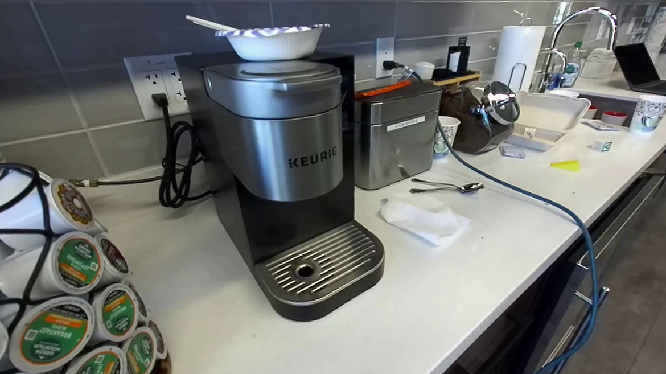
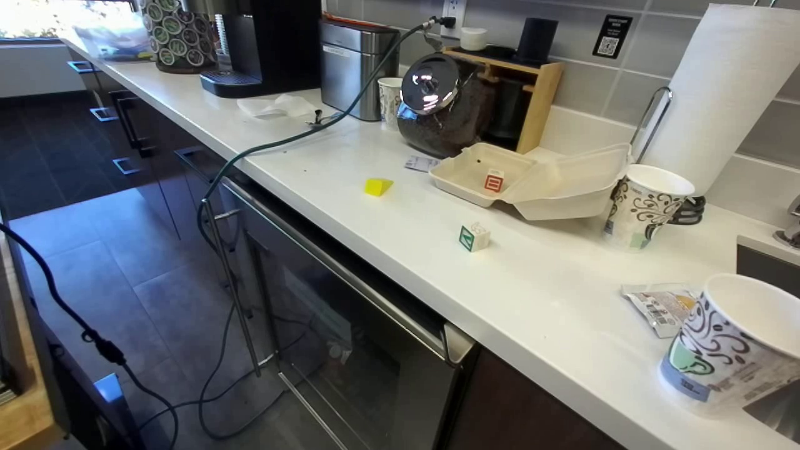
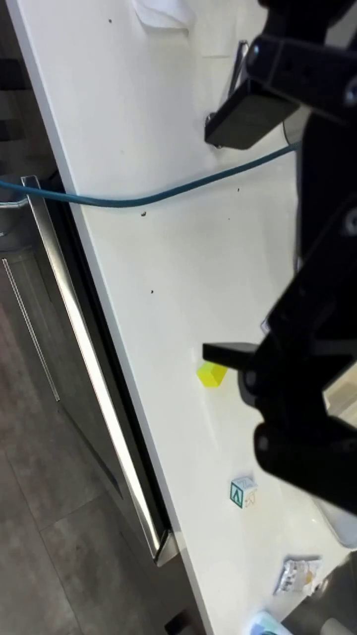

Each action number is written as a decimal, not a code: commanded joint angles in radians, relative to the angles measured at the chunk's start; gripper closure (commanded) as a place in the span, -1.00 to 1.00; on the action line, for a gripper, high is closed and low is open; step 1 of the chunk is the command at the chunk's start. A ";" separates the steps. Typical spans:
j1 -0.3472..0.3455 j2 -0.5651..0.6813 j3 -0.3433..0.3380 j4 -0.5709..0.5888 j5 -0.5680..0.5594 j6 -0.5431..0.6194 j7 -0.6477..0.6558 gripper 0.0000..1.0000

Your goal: Move the cube from the counter to the styrofoam pac

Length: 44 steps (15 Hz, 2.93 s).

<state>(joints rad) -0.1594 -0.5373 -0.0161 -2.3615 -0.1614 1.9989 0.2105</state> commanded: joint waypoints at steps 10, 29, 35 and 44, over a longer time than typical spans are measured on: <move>-0.097 0.314 -0.309 0.251 0.207 -0.021 -0.224 -1.00; -0.273 1.000 -0.331 0.748 0.336 0.255 -0.369 -1.00; -0.288 0.968 -0.306 0.700 0.294 0.290 -0.354 -1.00; -0.452 1.220 -0.229 0.922 0.299 0.246 -0.609 -1.00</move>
<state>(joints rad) -0.5607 0.5768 -0.2763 -1.5433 0.1553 2.2773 -0.3430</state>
